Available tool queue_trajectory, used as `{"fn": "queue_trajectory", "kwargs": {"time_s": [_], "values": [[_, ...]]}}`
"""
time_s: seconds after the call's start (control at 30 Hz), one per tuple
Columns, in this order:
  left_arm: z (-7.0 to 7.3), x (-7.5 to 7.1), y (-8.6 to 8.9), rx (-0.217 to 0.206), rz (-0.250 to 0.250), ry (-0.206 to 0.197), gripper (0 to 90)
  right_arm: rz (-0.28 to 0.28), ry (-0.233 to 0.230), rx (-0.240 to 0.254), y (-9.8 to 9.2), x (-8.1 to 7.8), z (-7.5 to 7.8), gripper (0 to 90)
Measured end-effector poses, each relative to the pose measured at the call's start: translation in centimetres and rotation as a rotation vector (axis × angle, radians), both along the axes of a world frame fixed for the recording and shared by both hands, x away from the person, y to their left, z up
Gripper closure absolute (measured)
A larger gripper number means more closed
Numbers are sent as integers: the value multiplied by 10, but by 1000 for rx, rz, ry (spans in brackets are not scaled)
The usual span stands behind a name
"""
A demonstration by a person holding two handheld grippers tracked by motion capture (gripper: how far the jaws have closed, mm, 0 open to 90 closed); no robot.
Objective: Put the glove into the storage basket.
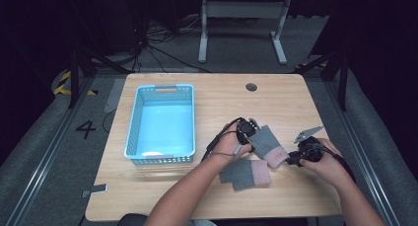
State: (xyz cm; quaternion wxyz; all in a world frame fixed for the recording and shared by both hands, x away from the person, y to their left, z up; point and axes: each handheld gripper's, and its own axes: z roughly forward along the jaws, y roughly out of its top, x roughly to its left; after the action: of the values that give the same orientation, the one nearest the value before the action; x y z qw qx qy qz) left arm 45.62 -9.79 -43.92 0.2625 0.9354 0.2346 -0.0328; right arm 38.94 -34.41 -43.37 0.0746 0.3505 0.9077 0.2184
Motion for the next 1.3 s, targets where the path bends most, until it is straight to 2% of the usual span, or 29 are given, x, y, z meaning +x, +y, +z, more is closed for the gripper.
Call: {"fn": "queue_trajectory", "kwargs": {"time_s": [0.2, 0.43, 0.5, 0.7, 0.9, 1.23, 1.3], "values": [[1, -3, -4, 26, -6, -27, 739, -3, -13, -11, 3, -1, 0, 708], [2, -4, -7, 62, -8, -65, 864, -23, -28, -23, 6, -1, 0, 797], [2, -6, -7, 59, -7, -78, 872, -25, -36, -26, 6, -1, 0, 832], [9, -11, -6, 43, -16, -90, 878, -34, -51, -21, 4, -1, 3, 853], [26, -21, -1, 20, -33, -131, 879, -41, -89, -5, 2, -1, 10, 857], [47, -35, 9, -21, -40, -143, 878, -46, -136, 31, 1, -1, 23, 859], [54, -42, 12, -41, -41, -139, 878, -44, -166, 42, 2, -1, 28, 860]]}}
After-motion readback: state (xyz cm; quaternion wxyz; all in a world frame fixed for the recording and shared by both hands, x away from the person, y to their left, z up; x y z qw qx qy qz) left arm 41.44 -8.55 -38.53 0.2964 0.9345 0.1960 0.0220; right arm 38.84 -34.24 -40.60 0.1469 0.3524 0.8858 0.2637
